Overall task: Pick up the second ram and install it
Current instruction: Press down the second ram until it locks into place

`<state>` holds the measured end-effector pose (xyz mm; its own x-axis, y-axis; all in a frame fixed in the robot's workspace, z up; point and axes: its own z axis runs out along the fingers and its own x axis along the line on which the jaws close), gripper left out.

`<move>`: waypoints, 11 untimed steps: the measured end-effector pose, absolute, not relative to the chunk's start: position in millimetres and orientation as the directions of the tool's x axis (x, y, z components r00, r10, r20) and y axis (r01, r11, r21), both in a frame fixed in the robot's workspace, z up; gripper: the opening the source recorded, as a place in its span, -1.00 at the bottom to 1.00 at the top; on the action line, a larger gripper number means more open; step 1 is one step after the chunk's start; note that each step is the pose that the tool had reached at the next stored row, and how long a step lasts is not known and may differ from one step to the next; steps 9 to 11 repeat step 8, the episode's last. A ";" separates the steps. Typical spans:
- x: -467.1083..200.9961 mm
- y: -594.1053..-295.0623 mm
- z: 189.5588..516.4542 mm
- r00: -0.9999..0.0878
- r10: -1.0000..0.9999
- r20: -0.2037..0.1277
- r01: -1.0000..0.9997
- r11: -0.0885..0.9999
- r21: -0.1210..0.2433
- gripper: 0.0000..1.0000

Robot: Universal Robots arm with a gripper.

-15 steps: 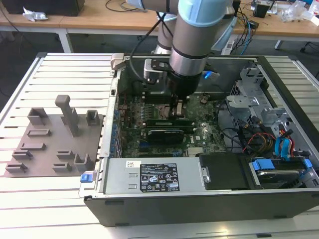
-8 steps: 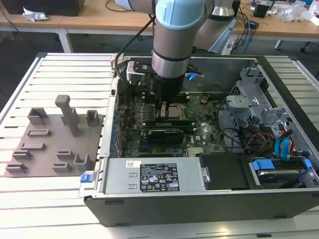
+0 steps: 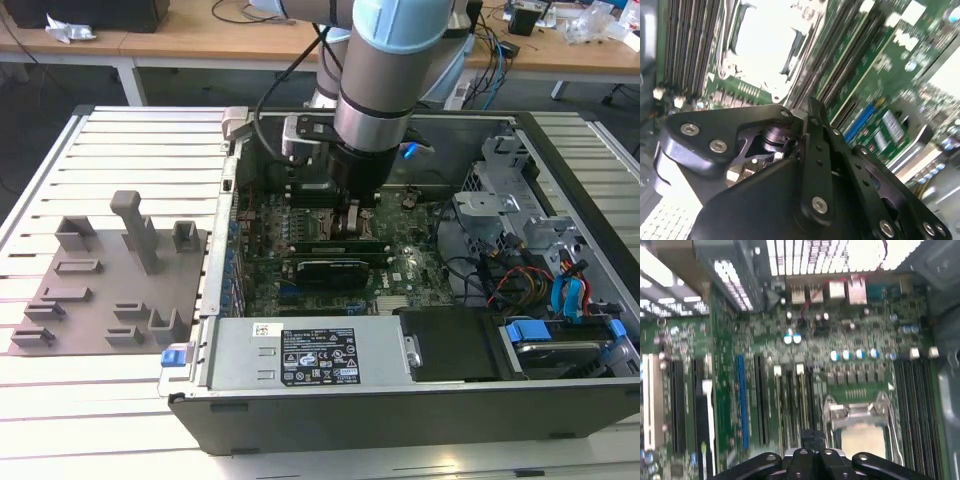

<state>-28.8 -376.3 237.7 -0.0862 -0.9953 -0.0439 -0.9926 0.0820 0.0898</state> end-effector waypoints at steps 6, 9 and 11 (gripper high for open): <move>-28.1 -375.8 276.2 -0.086 -0.995 -0.044 -0.993 0.082 0.090 -0.79; -28.1 -375.8 276.3 -0.086 -0.995 -0.044 -0.993 0.082 0.090 -0.79; -28.1 -375.8 276.3 -0.086 -0.995 -0.044 -0.993 0.082 0.090 -0.79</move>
